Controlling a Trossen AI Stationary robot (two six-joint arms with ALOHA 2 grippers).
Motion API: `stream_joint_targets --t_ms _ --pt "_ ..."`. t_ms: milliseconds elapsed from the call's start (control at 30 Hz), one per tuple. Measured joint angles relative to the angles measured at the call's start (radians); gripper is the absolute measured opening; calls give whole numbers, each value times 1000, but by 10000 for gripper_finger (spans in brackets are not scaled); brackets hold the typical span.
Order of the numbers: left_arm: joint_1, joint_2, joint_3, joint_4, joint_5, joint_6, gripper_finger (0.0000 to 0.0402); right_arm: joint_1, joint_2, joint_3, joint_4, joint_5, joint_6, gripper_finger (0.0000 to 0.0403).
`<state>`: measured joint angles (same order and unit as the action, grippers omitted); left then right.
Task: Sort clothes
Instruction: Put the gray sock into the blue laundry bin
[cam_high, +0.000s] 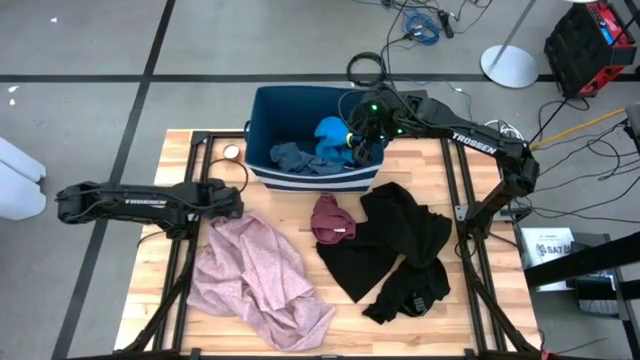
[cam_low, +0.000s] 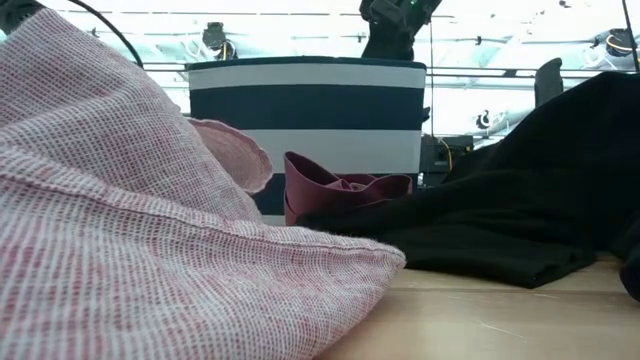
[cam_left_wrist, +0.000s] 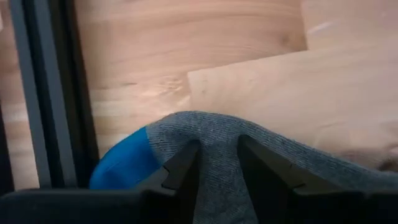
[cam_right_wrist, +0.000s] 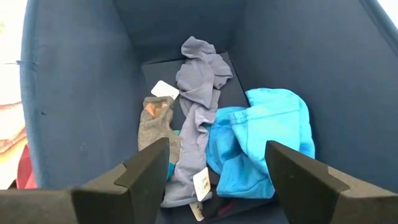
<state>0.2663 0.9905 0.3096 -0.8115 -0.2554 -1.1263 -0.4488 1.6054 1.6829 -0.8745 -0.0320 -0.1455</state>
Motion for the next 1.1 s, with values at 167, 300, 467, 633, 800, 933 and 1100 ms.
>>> stream_joint_targets --t_ms 167,300,467,633,800,933,1100 --pt "0 2 5 18 1 107 74 0 0 0 0 1 5 252" --pt "0 2 8 58 -10 167 13 1 0 0 1 1 11 251" --pt "0 -3 76 90 -75 222 9 8 0 0 0 1 22 251" --pt "-5 -18 203 100 -145 340 4 18 0 0 -24 4 32 251" --pt "-23 -26 324 92 -180 432 3 19 0 0 -59 5 38 251" --pt "-48 -26 407 38 -189 460 3 19 0 0 -73 6 48 251" --pt "-76 -26 512 -143 -276 452 2 19 0 0 -82 5 41 251"
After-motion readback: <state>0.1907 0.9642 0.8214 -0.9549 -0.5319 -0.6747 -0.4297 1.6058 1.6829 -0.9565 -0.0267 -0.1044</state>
